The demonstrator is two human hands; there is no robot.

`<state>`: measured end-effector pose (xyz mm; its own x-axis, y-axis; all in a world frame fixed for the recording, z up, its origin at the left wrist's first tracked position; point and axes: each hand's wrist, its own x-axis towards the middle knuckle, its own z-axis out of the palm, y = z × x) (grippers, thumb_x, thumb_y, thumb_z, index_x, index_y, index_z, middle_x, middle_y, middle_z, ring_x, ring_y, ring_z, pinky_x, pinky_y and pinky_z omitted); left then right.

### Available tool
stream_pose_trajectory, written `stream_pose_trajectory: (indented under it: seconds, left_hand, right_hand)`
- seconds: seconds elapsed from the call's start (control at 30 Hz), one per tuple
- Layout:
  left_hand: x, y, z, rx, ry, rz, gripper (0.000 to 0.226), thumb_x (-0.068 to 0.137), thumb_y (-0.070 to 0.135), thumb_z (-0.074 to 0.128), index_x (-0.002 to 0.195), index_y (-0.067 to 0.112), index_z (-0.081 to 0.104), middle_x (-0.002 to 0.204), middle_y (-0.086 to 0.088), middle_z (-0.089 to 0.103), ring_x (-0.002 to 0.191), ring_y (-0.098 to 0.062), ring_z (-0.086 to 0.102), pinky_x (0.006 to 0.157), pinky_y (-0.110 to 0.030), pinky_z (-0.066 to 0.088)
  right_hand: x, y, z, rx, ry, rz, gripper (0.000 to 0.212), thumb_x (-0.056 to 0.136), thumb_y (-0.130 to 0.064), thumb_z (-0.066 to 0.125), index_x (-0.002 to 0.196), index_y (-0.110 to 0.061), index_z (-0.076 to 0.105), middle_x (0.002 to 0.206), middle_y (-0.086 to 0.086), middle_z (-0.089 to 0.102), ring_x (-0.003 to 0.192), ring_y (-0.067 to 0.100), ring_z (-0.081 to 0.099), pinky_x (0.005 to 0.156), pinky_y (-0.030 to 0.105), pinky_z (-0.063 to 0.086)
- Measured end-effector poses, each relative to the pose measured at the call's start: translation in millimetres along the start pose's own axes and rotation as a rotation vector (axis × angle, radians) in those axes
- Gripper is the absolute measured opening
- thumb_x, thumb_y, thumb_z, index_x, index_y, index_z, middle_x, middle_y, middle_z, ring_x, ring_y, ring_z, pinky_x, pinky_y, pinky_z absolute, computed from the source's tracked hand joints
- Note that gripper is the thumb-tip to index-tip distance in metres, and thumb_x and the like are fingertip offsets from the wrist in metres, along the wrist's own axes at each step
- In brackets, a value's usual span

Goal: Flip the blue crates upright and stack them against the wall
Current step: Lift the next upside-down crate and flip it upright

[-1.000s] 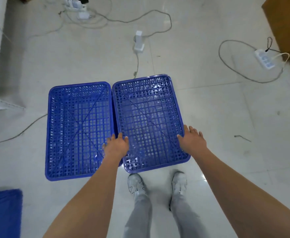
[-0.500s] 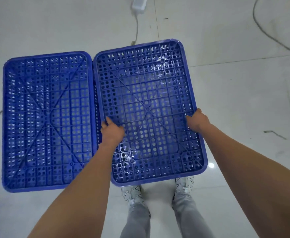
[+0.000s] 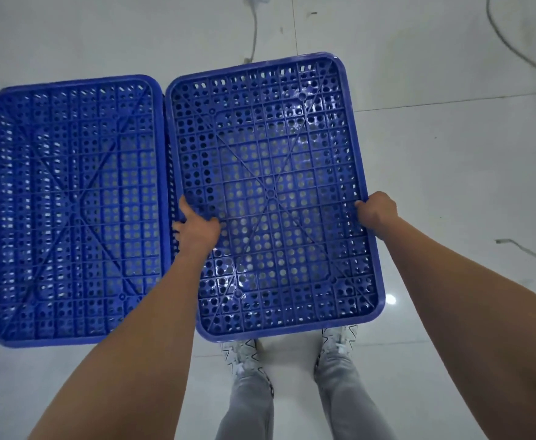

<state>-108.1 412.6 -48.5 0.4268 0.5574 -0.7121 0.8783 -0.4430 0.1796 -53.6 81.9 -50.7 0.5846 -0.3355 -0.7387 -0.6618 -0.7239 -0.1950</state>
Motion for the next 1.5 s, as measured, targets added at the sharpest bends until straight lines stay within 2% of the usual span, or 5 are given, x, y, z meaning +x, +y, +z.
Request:
stream_pose_trajectory:
  seconds: [0.4, 0.83, 1.13, 1.37, 1.5]
  left_hand:
    - [-20, 58, 6, -0.161, -0.134, 0.098, 0.069, 0.103, 0.029, 0.042, 0.160, 0.029, 0.002, 0.134, -0.024, 0.058, 0.053, -0.019, 0.042, 0.054, -0.033, 0.040]
    - [-124, 169, 19, -0.176, -0.540, 0.317, 0.052, 0.107, 0.033, 0.037, 0.156, 0.019, 0.030, 0.145, 0.004, 0.047, 0.119, -0.021, 0.054, 0.099, -0.040, 0.046]
    - [-107, 125, 15, -0.337, -0.606, 0.195, 0.063, 0.106, 0.045, 0.034, 0.159, 0.036, 0.002, 0.168, 0.003, 0.013, 0.153, -0.026, 0.019, 0.120, -0.050, 0.022]
    - [-82, 106, -12, -0.324, -0.443, 0.135, 0.022, 0.101, 0.025, 0.039, 0.094, 0.021, 0.060, 0.093, -0.001, 0.058, 0.074, -0.018, 0.050, 0.064, -0.030, 0.040]
    - [-76, 108, -32, -0.461, -0.441, 0.118, 0.021, 0.099, 0.036, 0.044, 0.091, 0.024, 0.060, 0.094, -0.005, 0.063, 0.084, -0.024, 0.055, 0.073, -0.035, 0.049]
  right_hand:
    - [-24, 38, -81, 0.045, 0.203, -0.144, 0.033, 0.097, -0.024, 0.050, 0.075, 0.000, 0.055, 0.067, 0.014, 0.058, 0.054, 0.025, 0.050, 0.050, 0.026, 0.039]
    - [-90, -18, -108, -0.116, 0.558, -0.221, 0.032, 0.098, -0.024, 0.049, 0.112, 0.004, 0.053, 0.103, 0.017, 0.064, 0.086, 0.031, 0.064, 0.062, 0.030, 0.040]
    - [-129, -83, -68, -0.138, 0.493, -0.350, 0.028, 0.097, -0.025, 0.054, 0.113, -0.003, 0.051, 0.068, 0.005, 0.060, 0.059, 0.023, 0.060, 0.041, 0.027, 0.032]
    - [-140, -122, -28, -0.098, 0.391, -0.426, 0.016, 0.090, -0.021, 0.062, 0.093, -0.010, 0.050, 0.060, -0.002, 0.047, 0.052, 0.015, 0.050, 0.039, 0.027, 0.031]
    - [-144, -149, -3, -0.022, 0.186, -0.462, 0.030, 0.084, -0.030, 0.070, 0.075, -0.014, 0.047, 0.080, 0.006, 0.060, 0.073, 0.025, 0.061, 0.052, 0.030, 0.044]
